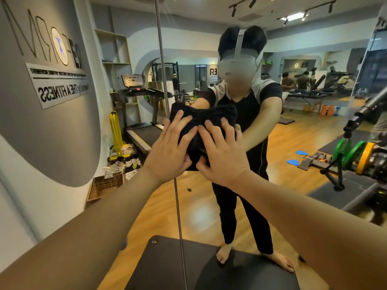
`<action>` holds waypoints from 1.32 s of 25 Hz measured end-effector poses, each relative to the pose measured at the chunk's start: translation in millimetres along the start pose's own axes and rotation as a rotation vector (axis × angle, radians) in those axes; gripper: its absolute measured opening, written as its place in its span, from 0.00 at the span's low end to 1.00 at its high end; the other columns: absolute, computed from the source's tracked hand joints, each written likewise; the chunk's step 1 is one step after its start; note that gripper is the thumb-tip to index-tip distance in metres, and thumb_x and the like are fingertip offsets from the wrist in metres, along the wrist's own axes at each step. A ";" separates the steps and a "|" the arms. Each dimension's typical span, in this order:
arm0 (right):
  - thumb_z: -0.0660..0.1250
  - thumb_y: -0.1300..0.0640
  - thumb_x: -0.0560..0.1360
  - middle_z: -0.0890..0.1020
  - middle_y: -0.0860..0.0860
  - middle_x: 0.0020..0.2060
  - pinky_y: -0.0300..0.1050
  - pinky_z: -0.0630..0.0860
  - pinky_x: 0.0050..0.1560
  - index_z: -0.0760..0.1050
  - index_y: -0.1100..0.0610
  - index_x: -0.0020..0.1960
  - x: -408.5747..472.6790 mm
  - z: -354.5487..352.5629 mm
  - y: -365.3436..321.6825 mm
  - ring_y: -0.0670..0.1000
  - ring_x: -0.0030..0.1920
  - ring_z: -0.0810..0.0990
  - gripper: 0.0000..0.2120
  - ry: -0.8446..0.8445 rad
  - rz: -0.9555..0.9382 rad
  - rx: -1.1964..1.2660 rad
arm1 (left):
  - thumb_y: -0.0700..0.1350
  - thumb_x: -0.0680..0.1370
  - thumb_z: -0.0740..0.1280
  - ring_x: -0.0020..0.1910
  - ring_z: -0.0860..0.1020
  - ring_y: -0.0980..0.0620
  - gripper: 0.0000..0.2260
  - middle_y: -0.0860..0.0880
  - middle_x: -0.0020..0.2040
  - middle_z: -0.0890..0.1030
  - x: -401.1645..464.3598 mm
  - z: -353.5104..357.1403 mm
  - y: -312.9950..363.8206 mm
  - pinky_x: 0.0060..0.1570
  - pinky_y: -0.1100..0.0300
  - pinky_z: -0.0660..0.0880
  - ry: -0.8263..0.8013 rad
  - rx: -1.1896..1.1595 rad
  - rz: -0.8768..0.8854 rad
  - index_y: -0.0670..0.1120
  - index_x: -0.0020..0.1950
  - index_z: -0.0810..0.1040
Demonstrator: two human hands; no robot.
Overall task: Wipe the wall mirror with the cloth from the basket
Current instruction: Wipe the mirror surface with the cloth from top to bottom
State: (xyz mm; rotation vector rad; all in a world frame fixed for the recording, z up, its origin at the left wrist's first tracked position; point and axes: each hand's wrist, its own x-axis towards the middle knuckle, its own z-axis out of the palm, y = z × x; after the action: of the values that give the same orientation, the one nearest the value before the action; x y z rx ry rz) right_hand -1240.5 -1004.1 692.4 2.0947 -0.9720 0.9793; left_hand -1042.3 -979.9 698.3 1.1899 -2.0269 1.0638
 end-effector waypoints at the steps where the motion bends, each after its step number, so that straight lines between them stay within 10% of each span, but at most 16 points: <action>1: 0.67 0.45 0.72 0.75 0.58 0.71 0.67 0.69 0.65 0.71 0.58 0.75 -4.2 3.4 -1.2 0.67 0.72 0.69 0.34 0.006 -0.018 -0.006 | 0.44 0.79 0.68 0.82 0.52 0.36 0.29 0.35 0.78 0.62 -7.2 4.2 1.6 0.78 0.35 0.57 0.002 -0.024 -0.013 0.39 0.78 0.64; 16: 0.73 0.50 0.70 0.79 0.54 0.68 0.57 0.81 0.57 0.74 0.55 0.69 -148.0 -0.8 89.1 0.62 0.71 0.69 0.29 -0.175 -0.182 -0.238 | 0.52 0.81 0.65 0.81 0.50 0.31 0.35 0.31 0.80 0.56 -46.1 85.8 168.7 0.70 0.35 0.71 -0.164 -0.206 -0.038 0.35 0.81 0.56; 33: 0.70 0.58 0.75 0.74 0.58 0.71 0.60 0.59 0.71 0.70 0.59 0.73 -7.1 -204.3 322.1 0.65 0.75 0.68 0.28 0.158 0.090 -0.621 | 0.51 0.75 0.69 0.81 0.44 0.31 0.38 0.33 0.82 0.50 320.1 -14.2 253.9 0.80 0.36 0.50 0.142 -0.183 0.078 0.36 0.79 0.58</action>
State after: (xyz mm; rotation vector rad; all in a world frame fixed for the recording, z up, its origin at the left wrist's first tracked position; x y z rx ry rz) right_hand -1579.9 -1017.1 866.2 1.4501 -1.1206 0.7453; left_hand -1412.2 -1037.3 862.7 0.9233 -2.0247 0.9472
